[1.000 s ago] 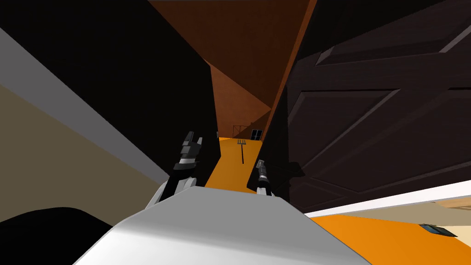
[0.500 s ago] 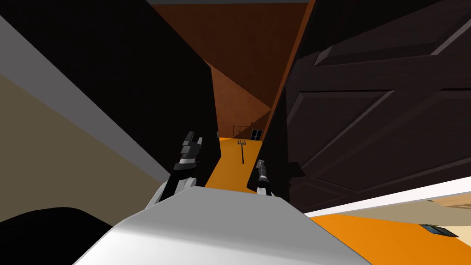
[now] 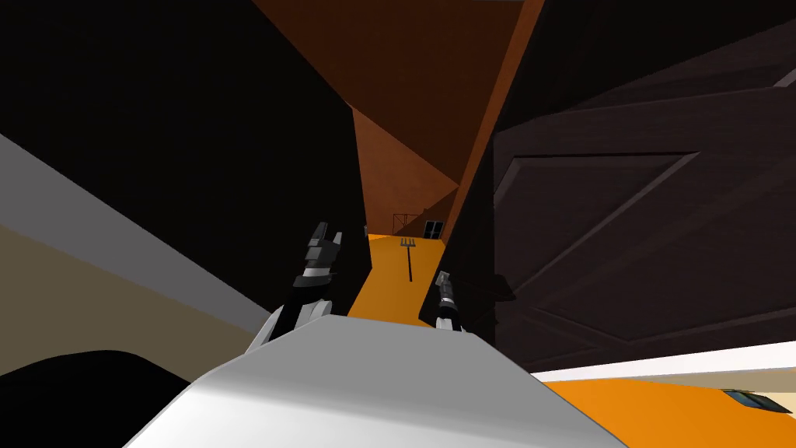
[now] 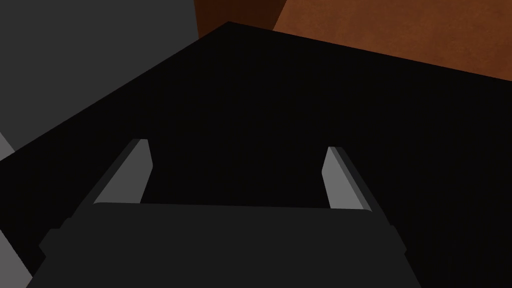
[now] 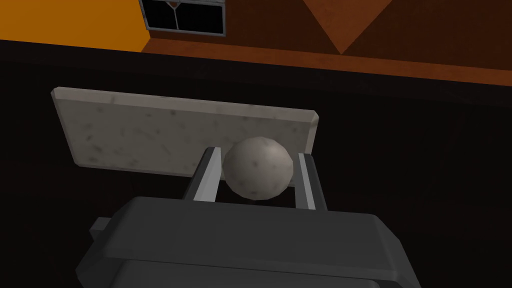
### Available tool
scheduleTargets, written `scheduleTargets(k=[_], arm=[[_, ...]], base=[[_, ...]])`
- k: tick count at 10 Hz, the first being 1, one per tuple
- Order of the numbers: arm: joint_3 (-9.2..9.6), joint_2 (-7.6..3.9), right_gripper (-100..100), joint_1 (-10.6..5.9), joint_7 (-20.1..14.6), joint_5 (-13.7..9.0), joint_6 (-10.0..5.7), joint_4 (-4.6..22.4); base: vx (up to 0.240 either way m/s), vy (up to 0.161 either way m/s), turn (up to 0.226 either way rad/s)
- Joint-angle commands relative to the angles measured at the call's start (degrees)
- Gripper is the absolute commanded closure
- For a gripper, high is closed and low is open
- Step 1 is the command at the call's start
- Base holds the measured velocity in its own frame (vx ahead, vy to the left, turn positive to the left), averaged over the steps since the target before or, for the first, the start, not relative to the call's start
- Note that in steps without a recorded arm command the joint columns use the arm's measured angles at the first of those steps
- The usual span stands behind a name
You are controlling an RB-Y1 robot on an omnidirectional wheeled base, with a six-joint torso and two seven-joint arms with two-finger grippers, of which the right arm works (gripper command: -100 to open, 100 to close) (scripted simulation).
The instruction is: Push the door open
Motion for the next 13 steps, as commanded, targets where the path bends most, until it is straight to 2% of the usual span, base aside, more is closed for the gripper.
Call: scheduleTargets(k=[1,3,5,6,8,9,11,12,13], arm=[[-0.99,-0.5,100,0.41,0.5,-0.5,0.45,-1.4],[-2.11,-0.98,100,0.4,0.8,-1.2,0.5,-1.3],[-2.11,-0.98,100,0.4,0.8,-1.2,0.5,-1.3],[-3.37,-1.41,100,0.39,1.2,-2.0,0.56,-1.3],[-3.69,-1.52,100,0.39,1.3,-2.2,0.57,-1.2],[-4.71,-1.79,100,0.38,1.5,-2.8,0.62,-1.2],[-4.71,-1.79,100,0.38,1.5,-2.8,0.62,-1.2],[-6.11,-2.11,100,0.37,2.0,-3.7,0.68,-1.1],[-6.46,-2.19,100,0.37,2.1,-3.9,0.7,-1.1]], base=[[0.228,-0.018,-0.041],[0.209,0.004,-0.047],[0.092,0.01,-0.008],[0.108,0.014,-0.065],[0.147,0.022,-0.044],[0.157,0.019,-0.072],[0.094,0.002,-0.017],[0.127,-0.001,-0.035],[0.209,0.044,-0.086]])
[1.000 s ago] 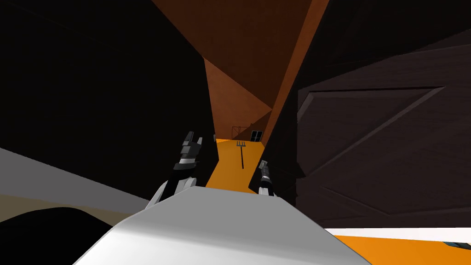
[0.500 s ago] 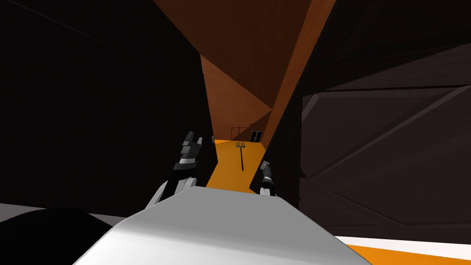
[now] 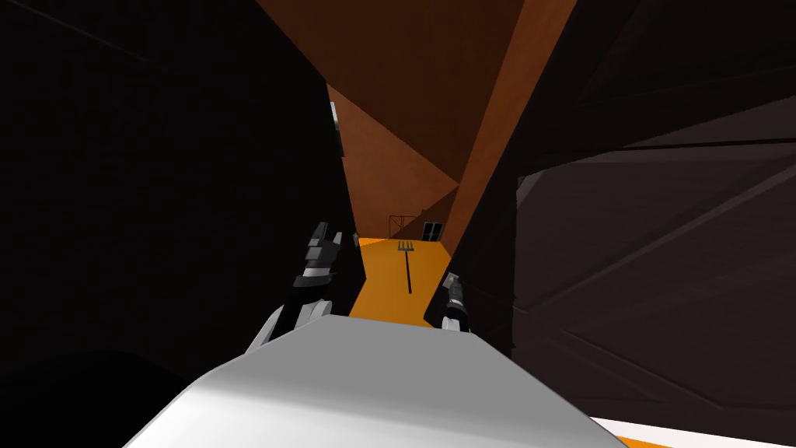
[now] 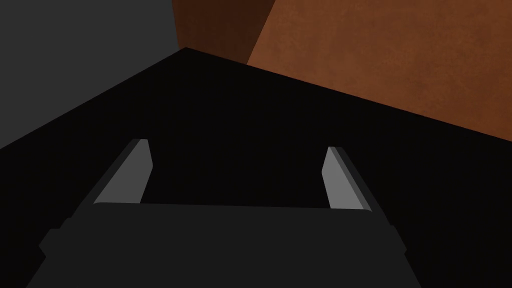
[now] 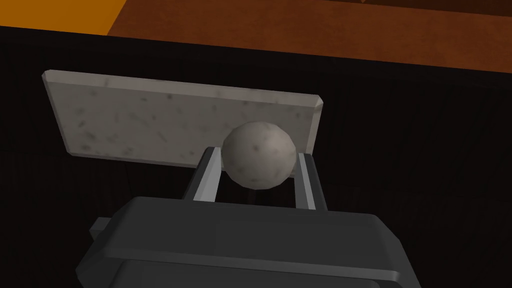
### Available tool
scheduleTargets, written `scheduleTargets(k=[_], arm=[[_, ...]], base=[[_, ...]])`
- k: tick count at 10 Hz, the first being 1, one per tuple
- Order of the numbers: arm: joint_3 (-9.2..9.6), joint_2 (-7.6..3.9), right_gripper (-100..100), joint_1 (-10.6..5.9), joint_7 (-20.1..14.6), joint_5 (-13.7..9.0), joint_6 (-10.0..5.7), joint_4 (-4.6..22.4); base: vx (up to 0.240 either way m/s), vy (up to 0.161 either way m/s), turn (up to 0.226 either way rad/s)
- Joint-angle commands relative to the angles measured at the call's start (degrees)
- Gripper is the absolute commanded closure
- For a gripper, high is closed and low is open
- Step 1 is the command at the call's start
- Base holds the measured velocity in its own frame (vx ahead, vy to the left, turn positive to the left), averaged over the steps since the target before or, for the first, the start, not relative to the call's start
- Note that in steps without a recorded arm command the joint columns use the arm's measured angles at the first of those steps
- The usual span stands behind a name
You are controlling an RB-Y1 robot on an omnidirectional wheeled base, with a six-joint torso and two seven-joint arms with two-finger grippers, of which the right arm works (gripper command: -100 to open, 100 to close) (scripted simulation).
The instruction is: Push the door open
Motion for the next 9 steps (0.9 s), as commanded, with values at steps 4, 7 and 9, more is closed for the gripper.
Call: scheduleTargets(k=[4,7,9], arm=[[-0.99,-1.16,100,-0.95,-0.1,-0.5,-1.44,2.1],[-2.17,-0.73,-100,-0.68,0.5,-1.4,-0.48,1.2],[-2.2,-0.45,-100,-0.74,0.6,-1.4,-0.4,1.0]], base=[[0.045,-0.001,-0.009],[0.088,0.047,-0.095],[-0.202,0.154,-0.033]])
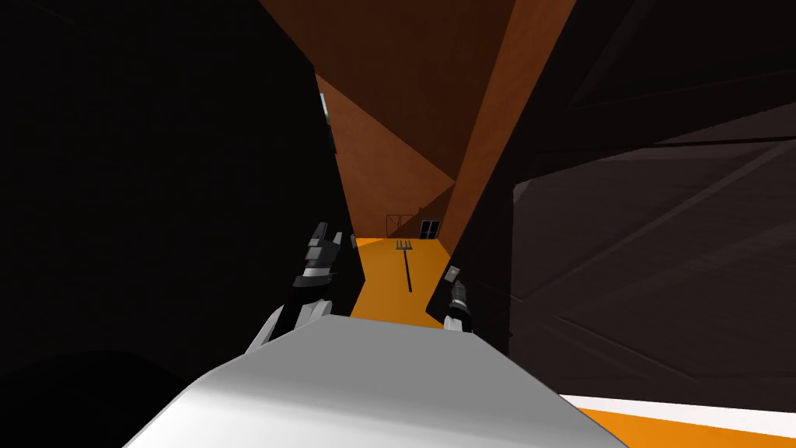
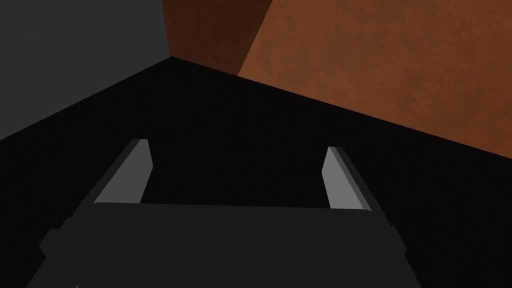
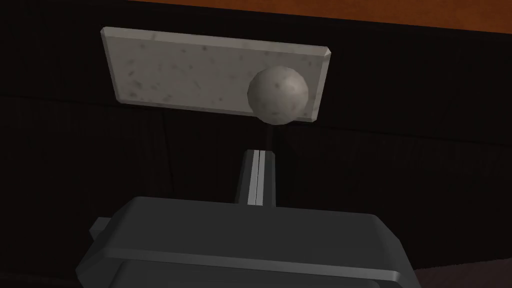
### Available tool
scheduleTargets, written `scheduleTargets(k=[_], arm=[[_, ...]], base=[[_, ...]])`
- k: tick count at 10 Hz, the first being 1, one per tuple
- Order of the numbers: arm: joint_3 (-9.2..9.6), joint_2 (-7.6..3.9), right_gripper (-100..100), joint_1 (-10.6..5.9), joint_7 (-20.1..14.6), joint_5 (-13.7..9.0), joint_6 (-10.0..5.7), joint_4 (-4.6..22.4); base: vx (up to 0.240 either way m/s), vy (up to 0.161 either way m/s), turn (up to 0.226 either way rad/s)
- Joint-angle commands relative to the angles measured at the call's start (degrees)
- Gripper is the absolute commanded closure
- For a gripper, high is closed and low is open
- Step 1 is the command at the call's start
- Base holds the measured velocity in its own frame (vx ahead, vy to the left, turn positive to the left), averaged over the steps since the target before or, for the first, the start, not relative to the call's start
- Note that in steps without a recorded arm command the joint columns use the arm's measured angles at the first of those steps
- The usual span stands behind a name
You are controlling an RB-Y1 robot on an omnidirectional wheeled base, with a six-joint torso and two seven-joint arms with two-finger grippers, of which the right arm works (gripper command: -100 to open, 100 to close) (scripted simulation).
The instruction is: Push the door open
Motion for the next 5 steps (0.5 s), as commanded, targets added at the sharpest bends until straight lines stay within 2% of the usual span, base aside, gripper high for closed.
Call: scheduleTargets(k=[1,3,4,5], arm=[[-0.02,0.42,-100,0.05,0.1,-0.1,0.12,-0.3],[-0.07,1.11,-100,-0.03,0.3,-0.2,0.23,-0.6],[-0.07,0.89,-100,0.01,0.3,-0.2,0.3,-0.7],[-0.19,0.76,-100,0.19,0.3,-0.2,-0.11,-0.5]], base=[[-0.243,0.153,-0.038],[-0.209,0.194,-0.035],[-0.102,0.08,-0.018],[0.096,-0.021,0.029]])
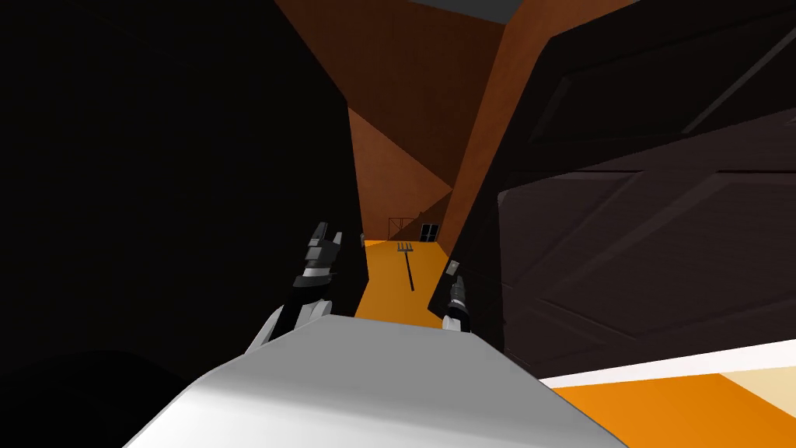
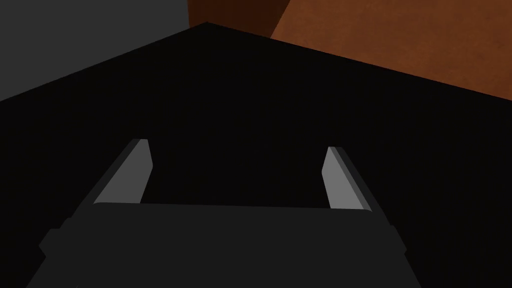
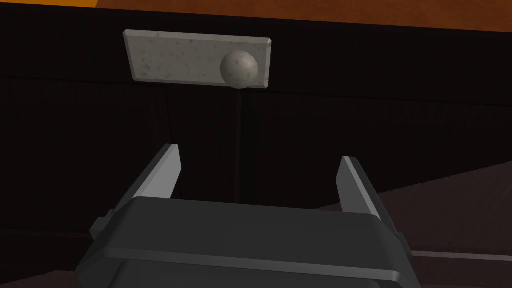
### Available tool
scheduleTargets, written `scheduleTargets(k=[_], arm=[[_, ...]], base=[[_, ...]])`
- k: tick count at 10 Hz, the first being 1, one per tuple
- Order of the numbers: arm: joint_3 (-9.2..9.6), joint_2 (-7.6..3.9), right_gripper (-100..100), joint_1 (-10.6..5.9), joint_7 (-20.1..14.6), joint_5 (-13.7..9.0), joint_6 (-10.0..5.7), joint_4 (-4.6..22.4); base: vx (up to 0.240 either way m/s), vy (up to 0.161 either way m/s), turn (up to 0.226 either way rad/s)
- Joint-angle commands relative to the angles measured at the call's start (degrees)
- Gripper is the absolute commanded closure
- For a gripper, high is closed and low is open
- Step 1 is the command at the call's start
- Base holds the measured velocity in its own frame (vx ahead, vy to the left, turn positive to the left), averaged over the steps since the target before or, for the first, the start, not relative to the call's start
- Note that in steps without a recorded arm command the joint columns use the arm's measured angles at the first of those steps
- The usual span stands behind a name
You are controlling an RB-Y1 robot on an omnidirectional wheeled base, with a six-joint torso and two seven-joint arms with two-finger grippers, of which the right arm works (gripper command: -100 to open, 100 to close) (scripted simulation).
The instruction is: Push the door open
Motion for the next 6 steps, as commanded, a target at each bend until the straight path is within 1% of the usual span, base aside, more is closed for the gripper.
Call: scheduleTargets(k=[1,3,4,6], arm=[[-0.1,-0.22,-100,0.03,-0.1,-0.1,-0.39,0.2],[-0.27,-0.31,-100,0.24,-0.1,-0.2,-1.01,0.3],[-0.37,-0.29,-100,0.36,-0.1,-0.2,-1.33,0.4],[-0.56,-0.11,-100,0.6,-0.1,-0.3,-2.02,0.6]], base=[[0.203,-0.053,0.037],[0.201,-0.103,0.031],[0.186,-0.13,0.033],[0.235,-0.135,0.041]])
